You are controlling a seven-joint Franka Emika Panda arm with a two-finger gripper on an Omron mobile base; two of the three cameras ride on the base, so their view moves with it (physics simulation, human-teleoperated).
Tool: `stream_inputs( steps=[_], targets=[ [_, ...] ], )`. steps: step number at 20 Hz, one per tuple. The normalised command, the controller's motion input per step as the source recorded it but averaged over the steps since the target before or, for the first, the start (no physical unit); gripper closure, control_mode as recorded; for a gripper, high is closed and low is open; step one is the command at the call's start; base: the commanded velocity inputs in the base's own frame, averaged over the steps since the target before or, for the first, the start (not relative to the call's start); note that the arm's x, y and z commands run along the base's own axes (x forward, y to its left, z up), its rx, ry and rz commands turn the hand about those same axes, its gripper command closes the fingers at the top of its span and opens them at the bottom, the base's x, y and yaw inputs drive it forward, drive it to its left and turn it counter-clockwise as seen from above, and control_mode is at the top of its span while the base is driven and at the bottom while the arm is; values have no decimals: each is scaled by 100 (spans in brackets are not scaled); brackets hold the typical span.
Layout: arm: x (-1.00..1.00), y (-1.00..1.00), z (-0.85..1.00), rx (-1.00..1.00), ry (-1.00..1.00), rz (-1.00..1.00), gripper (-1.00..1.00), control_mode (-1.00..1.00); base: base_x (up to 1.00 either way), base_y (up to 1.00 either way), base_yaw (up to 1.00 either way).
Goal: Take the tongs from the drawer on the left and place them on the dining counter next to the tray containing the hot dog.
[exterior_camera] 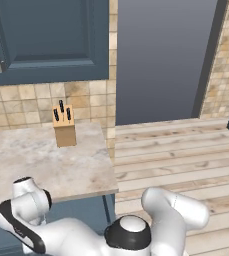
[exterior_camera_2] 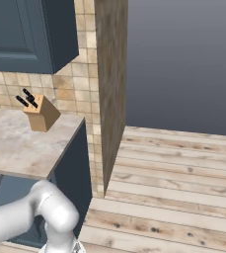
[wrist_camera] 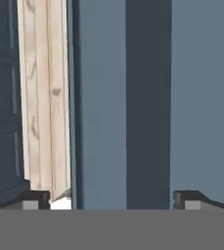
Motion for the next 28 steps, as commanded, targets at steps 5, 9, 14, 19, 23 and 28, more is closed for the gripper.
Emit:
stream_inputs(
  steps=[5,9,14,19,23,28],
  targets=[
    [-59,0,-1,0,8,0,-100,-100,0,0,0],
    [-62,0,-2,0,4,0,-100,-100,0,0,0],
    [-55,-1,0,-3,1,0,-100,-100,0,0,0],
    [-23,-10,27,-4,2,0,-100,-100,0,0,0],
    [-5,-21,62,-4,4,0,-100,-100,0,0,0],
    [0,-20,46,-3,1,0,-100,-100,0,0,0]
  ],
)
